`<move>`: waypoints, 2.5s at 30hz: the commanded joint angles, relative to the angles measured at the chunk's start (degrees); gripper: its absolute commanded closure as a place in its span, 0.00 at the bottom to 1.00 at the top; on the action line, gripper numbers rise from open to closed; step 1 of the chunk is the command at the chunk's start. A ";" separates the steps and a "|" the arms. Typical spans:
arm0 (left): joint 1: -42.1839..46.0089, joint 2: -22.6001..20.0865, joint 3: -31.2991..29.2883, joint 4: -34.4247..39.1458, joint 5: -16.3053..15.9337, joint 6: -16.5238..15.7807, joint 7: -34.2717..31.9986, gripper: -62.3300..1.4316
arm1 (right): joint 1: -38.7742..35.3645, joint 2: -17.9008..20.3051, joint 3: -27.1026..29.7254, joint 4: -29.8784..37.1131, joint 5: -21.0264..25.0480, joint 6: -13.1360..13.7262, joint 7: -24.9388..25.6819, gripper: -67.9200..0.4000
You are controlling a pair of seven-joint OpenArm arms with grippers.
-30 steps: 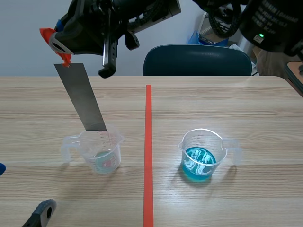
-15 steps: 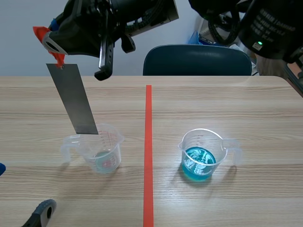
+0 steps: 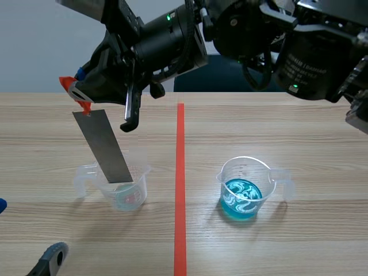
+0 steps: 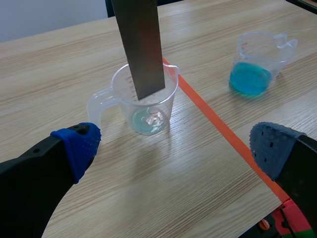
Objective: Do the redox reaction experiment
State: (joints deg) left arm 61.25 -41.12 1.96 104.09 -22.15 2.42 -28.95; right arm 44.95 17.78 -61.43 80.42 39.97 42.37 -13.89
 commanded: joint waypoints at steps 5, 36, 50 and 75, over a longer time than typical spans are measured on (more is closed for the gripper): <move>-0.17 0.31 -0.28 1.33 0.09 0.02 -0.81 0.00 | 0.39 -0.35 0.61 -1.95 -4.09 0.35 4.92 0.98; -0.17 0.31 -0.28 1.33 0.09 0.02 -0.81 0.00 | -4.33 -3.85 0.59 -10.69 -26.38 0.35 21.94 0.96; -0.17 0.31 -0.28 1.33 0.09 0.02 -0.81 0.00 | -4.33 -3.87 0.59 -10.69 -26.93 0.35 22.01 0.27; -0.17 0.31 -0.28 1.33 0.09 0.02 -0.81 0.00 | -4.35 -4.66 0.59 -10.69 -26.93 0.35 21.53 0.00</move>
State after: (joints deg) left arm 61.25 -41.12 1.96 104.09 -22.15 2.42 -28.95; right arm 39.33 13.34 -61.36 68.73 12.40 42.33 7.03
